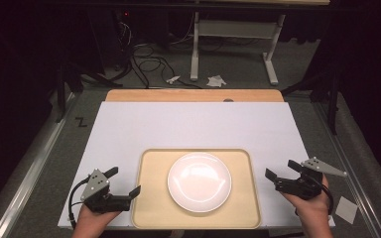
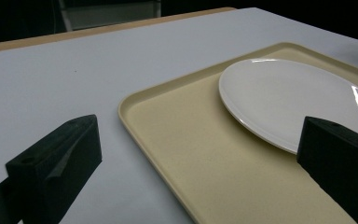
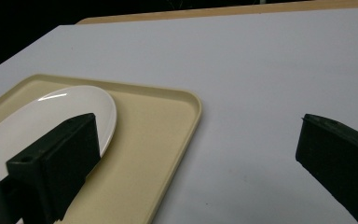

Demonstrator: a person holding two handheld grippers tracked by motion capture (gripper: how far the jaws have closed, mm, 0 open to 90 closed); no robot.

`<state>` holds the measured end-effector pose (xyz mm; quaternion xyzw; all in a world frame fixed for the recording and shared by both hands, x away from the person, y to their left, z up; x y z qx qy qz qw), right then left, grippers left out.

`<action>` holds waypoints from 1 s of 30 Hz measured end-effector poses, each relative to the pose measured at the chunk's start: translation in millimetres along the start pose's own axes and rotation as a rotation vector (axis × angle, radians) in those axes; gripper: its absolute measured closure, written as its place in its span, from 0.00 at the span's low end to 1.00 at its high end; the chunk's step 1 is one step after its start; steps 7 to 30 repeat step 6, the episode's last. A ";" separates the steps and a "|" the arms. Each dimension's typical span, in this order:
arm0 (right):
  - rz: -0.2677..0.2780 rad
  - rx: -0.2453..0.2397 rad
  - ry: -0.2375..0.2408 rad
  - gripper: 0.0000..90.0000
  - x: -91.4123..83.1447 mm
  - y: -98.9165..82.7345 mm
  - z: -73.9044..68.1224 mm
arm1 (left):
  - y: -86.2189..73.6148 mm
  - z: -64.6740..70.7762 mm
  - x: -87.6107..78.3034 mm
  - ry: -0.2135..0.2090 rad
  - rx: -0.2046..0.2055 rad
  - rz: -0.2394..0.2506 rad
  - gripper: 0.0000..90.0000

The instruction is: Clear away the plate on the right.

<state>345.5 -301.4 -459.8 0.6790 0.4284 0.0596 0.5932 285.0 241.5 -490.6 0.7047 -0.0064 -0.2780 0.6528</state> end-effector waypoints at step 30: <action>-0.015 0.001 0.006 0.00 4.2 -0.6 -0.7 | 0.0 -2.6 -2.5 0.002 -0.007 0.005 0.01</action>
Point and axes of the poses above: each handheld gripper's, and its own axes: x roughly forward along the jaws, y roughly out of its top, z roughly to its right, the point moved 1 cm from there along x, roughly forward along the jaws, and after that the axes turned 12 degrees about y, right-handed, at the moved point
